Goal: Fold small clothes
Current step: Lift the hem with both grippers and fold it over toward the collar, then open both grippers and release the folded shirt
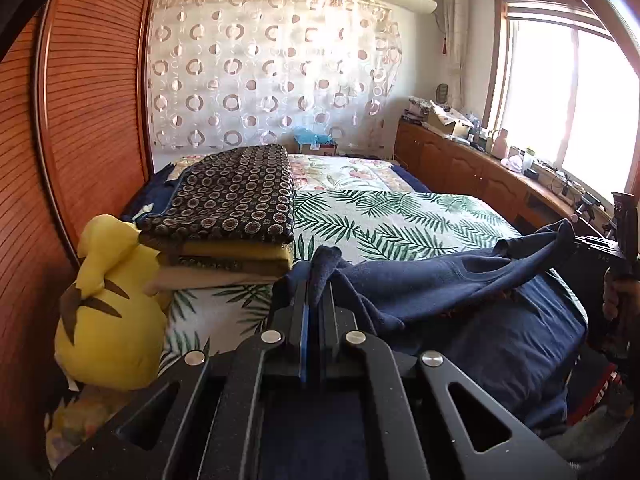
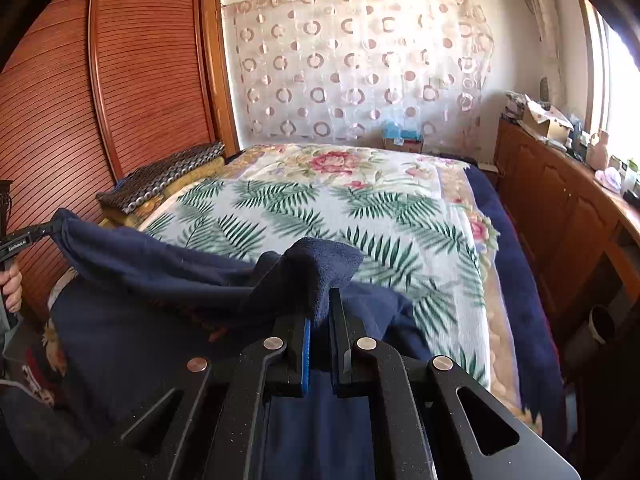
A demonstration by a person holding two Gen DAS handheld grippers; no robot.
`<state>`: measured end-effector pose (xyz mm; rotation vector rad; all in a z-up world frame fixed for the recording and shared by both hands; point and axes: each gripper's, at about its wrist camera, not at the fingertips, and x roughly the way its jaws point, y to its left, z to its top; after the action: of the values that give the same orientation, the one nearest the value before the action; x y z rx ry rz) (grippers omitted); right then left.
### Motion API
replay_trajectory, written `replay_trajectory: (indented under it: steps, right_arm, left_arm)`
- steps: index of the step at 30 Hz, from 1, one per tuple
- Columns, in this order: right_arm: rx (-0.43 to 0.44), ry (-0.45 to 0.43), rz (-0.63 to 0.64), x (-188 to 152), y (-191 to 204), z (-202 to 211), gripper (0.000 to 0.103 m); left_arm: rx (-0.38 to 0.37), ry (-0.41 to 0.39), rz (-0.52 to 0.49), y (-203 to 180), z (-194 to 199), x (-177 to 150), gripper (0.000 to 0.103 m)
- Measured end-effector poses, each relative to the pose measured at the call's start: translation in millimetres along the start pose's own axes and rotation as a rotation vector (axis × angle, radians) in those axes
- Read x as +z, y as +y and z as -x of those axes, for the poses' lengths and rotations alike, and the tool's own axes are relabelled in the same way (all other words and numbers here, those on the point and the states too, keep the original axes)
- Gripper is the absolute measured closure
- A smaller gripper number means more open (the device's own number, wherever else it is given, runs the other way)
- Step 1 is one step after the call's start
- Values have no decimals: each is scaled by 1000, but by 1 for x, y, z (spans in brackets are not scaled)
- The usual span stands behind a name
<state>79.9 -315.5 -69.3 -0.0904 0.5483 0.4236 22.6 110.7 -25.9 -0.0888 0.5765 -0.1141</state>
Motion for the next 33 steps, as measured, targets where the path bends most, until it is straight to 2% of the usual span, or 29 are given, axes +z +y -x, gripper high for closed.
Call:
replay_trajectory:
  steps: [7, 10, 19, 20, 21, 22, 23, 26, 27, 28, 31, 33]
  right_arm:
    - [18, -18, 17, -5, 5, 52, 96]
    - [7, -4, 35, -15, 6, 67, 96]
    - [-17, 183, -15, -67, 6, 43, 96]
    - [-11, 185, -19, -68, 5, 42, 96]
    - [-8, 185, -22, -66, 5, 43, 87]
    - [-19, 176, -20, -63, 4, 45, 79]
    - [-32, 167, -19, -58, 2, 45, 76]
    - [-40, 141, -22, -50, 1, 55, 65]
    - [-47, 133, -19, -48, 1, 58, 56]
    - [-54, 125, -14, -49, 0, 60, 52]
    - [-78, 114, 1, -45, -2, 60, 46]
    - [-94, 111, 8, -41, -4, 55, 45]
  left_arm:
    - [-1, -8, 22, 0, 31, -12, 99]
    - [11, 38, -2, -3, 29, -25, 99]
    - [23, 182, -1, -3, 2, -61, 97]
    - [21, 184, -2, -2, 2, -62, 92]
    - [26, 181, -5, -2, 3, -61, 86]
    - [30, 173, -10, -2, 5, -60, 73]
    - [28, 158, -12, -2, 7, -57, 59]
    - [12, 139, -10, -2, 11, -50, 41]
    - [11, 130, -16, -2, 11, -46, 29]
    - [12, 123, -22, -3, 10, -43, 24]
    - [22, 106, -29, -2, 6, -29, 24]
    - [21, 85, -31, -1, 3, -17, 24]
